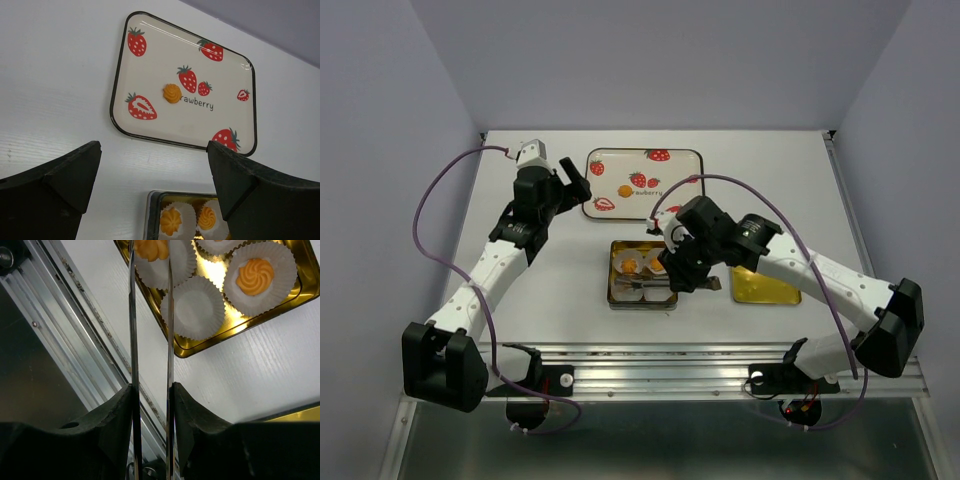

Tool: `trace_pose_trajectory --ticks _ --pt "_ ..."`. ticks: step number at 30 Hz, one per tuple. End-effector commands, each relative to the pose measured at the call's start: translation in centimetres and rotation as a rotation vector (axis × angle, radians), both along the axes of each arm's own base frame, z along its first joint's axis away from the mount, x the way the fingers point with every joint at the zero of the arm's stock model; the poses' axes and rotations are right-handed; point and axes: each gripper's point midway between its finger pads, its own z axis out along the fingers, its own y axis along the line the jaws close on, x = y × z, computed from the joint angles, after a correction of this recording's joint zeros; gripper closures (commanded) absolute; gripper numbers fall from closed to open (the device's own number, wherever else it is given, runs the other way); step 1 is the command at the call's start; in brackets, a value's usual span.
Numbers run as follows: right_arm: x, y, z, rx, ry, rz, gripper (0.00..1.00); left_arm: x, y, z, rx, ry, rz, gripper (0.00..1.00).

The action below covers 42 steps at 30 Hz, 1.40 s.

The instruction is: Pack the cookies

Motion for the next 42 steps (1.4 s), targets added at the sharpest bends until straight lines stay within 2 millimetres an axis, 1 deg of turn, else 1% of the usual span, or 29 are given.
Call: trace_pose_trajectory --ticks 1,11,16,20,22,25,28,33,42 --pt "0.0 1.4 0.6 0.042 -0.015 0.040 0.73 -0.2 0.1 1.5 0.001 -0.055 0.004 0.01" --pt "0.5 1.4 -1.0 -0.011 0.008 0.018 0.72 -0.2 0.3 1.6 0.012 -0.058 0.005 0.01" --pt "1.3 1.2 -1.0 -0.028 -0.022 -0.006 0.72 -0.2 0.3 1.5 0.014 -0.057 0.006 0.01" --pt "1.7 2.1 -0.1 0.019 -0.047 0.002 0.72 -0.1 0.2 1.4 0.014 -0.054 0.003 0.01" --pt "1.8 2.2 0.3 0.037 -0.066 0.006 0.72 -0.1 0.3 1.5 0.013 -0.055 0.003 0.01" --pt "1.9 2.2 0.4 0.050 -0.081 0.014 0.71 -0.1 0.2 1.4 0.013 -0.054 0.004 0.01" --pt "2.0 2.5 -0.2 0.047 -0.077 0.019 0.71 0.0 0.3 1.2 0.015 -0.050 0.008 0.01" --pt "2.1 3.0 -0.1 0.063 -0.081 0.037 0.71 0.1 0.2 1.3 0.014 -0.050 0.007 0.01" --pt "2.1 2.2 -1.5 0.026 -0.078 0.011 0.70 0.2 0.3 1.3 0.024 -0.051 0.008 0.01"
